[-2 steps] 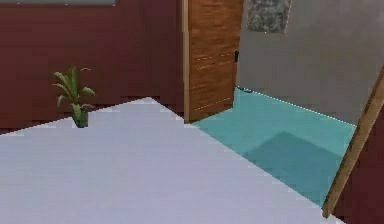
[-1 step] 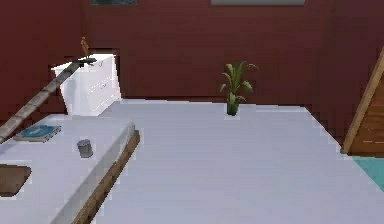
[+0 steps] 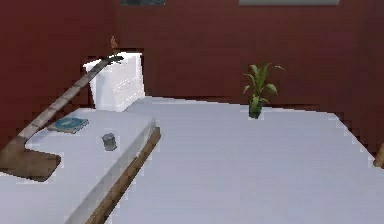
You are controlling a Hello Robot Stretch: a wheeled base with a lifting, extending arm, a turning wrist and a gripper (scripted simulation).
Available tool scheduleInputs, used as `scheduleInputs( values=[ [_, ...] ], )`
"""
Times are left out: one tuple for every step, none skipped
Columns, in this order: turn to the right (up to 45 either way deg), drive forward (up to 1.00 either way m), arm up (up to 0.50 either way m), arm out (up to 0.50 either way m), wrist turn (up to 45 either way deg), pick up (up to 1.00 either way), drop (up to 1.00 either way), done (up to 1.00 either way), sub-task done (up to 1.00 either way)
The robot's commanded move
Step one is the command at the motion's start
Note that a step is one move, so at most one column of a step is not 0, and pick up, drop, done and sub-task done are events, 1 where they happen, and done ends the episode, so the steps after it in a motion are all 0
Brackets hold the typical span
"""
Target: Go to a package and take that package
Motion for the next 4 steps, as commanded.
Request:
scheduleInputs(
  values=[
    [0.0, 0.90, 0.00, 0.00, 0.0, 0.00, 0.00, 0.00, 0.00],
    [-45.0, 0.00, 0.00, 0.00, 0.0, 0.00, 0.00, 0.00, 0.00],
    [-45.0, 0.00, 0.00, 0.00, 0.0, 0.00, 0.00, 0.00, 0.00],
    [-45.0, 0.00, 0.00, 0.00, 0.0, 0.00, 0.00, 0.00, 0.00]
  ],
)
